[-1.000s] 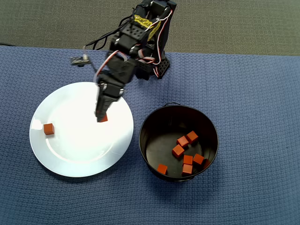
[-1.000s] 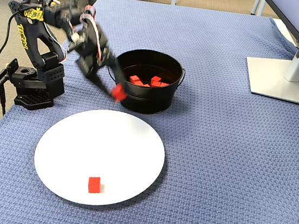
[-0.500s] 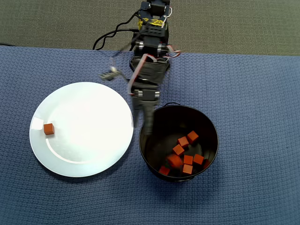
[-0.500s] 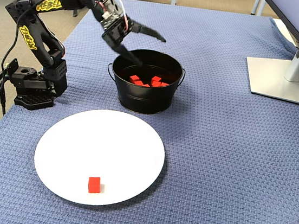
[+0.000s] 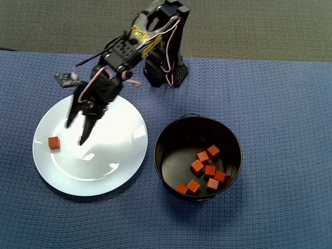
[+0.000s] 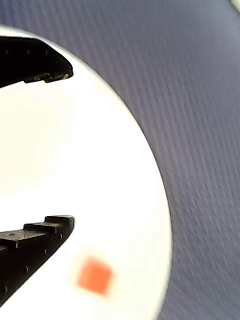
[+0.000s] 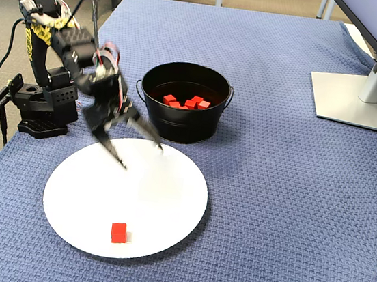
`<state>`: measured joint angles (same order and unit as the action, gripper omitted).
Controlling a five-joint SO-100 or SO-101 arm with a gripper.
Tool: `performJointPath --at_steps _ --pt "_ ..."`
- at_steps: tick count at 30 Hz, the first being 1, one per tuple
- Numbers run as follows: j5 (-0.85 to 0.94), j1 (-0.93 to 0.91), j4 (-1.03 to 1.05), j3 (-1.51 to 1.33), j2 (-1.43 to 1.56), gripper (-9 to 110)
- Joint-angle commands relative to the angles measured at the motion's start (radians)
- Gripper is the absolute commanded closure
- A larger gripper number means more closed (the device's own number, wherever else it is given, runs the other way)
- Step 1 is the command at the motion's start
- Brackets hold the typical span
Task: Pick up the red cubes from the white plate and place them in the black recipient
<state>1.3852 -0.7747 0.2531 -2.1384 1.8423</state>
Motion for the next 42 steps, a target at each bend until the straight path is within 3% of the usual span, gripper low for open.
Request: performJointPath --at_steps 1,9,18,23,37,42 --pt "0.066 -0.049 -0.092 0.046 -0.091 75" --pt "-0.034 -0.104 -0.064 0.155 -0.304 76" --pt "-0.244 -0.138 0.318 0.551 -0.551 78" --pt "-0.308 -0.137 0.426 0.707 -0.66 79" --pt "-0.342 -0.135 0.457 0.839 -0.801 87" --pt "-0.351 -0.138 0.443 0.836 -0.802 101"
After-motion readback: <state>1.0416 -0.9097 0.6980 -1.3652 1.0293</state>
